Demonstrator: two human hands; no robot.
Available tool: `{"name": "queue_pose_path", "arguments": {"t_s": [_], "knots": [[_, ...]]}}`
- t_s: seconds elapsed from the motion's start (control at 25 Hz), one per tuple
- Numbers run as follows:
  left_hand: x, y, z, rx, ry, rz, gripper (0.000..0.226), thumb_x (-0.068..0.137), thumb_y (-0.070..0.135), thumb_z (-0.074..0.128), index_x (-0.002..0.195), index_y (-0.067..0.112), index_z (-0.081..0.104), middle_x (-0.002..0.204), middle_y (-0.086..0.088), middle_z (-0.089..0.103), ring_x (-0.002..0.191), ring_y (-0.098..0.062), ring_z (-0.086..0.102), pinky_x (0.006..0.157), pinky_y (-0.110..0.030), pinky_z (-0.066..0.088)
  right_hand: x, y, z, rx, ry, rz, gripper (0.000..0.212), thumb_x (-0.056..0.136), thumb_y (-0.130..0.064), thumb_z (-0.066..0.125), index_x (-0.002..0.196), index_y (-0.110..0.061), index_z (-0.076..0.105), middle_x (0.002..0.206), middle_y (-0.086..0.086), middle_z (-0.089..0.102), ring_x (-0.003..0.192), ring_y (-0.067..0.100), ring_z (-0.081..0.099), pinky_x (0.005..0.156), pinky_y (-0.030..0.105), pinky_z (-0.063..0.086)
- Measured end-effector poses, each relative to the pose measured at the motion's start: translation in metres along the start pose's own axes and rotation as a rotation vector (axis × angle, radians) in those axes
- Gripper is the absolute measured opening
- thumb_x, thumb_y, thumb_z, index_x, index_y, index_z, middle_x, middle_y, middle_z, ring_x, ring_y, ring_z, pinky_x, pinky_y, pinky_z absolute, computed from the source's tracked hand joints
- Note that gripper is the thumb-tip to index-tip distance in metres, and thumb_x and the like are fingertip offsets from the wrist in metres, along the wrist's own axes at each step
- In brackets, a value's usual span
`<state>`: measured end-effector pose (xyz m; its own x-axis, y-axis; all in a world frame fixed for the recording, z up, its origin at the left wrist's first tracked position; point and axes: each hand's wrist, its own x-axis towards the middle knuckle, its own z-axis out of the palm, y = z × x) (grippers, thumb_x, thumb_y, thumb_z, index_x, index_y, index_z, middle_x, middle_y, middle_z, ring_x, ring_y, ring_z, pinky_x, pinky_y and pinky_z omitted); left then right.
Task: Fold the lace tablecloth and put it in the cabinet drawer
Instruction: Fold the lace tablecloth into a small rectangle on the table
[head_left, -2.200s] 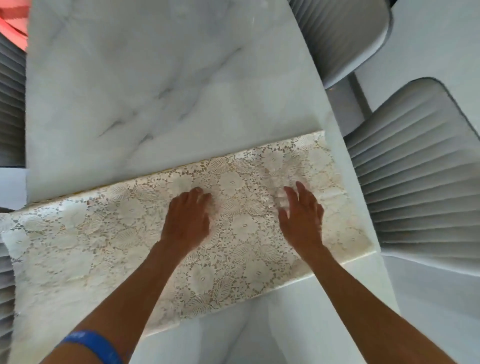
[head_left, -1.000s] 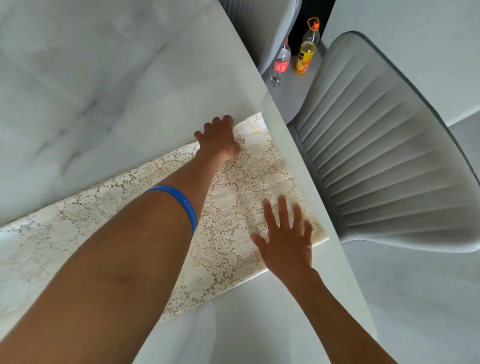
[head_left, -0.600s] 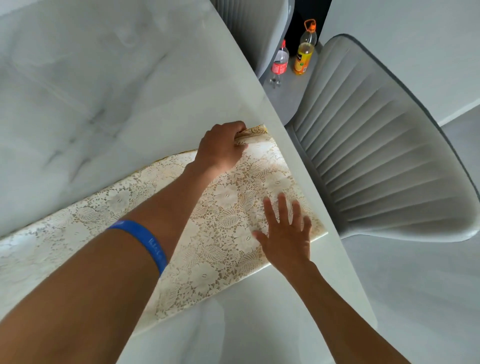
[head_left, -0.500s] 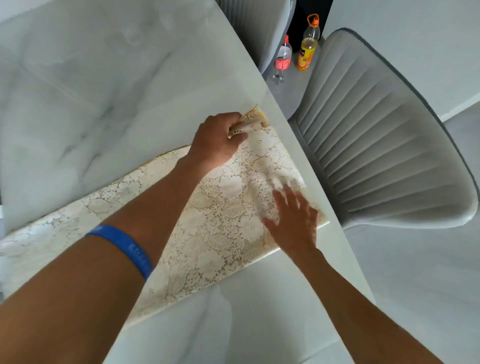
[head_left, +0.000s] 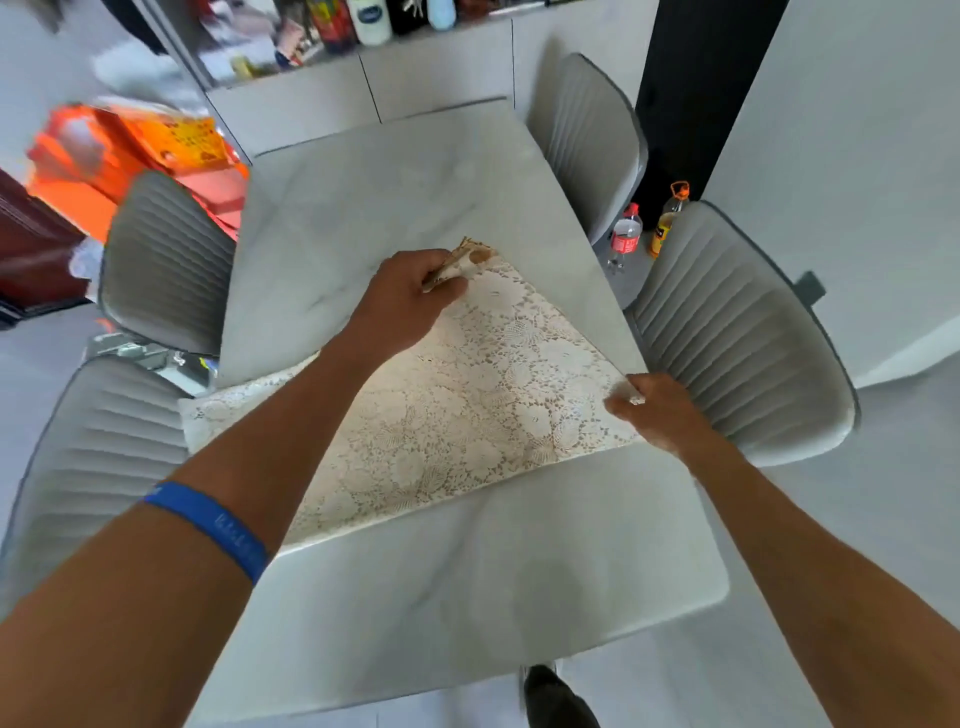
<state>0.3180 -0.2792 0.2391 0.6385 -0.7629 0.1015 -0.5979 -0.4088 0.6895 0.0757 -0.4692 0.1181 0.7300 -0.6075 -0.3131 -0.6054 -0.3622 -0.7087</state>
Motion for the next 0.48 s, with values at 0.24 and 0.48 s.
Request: {"name": "queue_pose_path", "arguments": {"t_s": [0.24,0.48], "knots": [[-0.155,0.010,-0.064,-0.078,0.163,0.097,0.036,0.092,0.029,0.056,0.058,0.035,0.045,0.049,0.015,0.034,0.047,-0.002,0.030,0.047,-0.015,0.023,-0.136,-0.047,0.001,-0.170,0.190,-0.190,0.022,0.094,-0.020,0.060,0.075,-0.011,0.063,0.066,0.003,0.057,0.068,0.023,0.053,0.053,0.024,0.033],[-0.316,0.045,-0.102,-0.153,0.229,0.099,0.027,0.091,0.037,0.052,0.085,0.012,0.058,0.070,0.000,0.052,0.066,-0.010,0.044,0.065,-0.034,0.039,-0.292,-0.082,-0.020,-0.225,0.329,-0.361,0.024,0.089,-0.011,0.061,0.065,-0.017,0.061,0.057,-0.013,0.051,0.056,0.005,0.049,0.050,0.016,0.033]]}}
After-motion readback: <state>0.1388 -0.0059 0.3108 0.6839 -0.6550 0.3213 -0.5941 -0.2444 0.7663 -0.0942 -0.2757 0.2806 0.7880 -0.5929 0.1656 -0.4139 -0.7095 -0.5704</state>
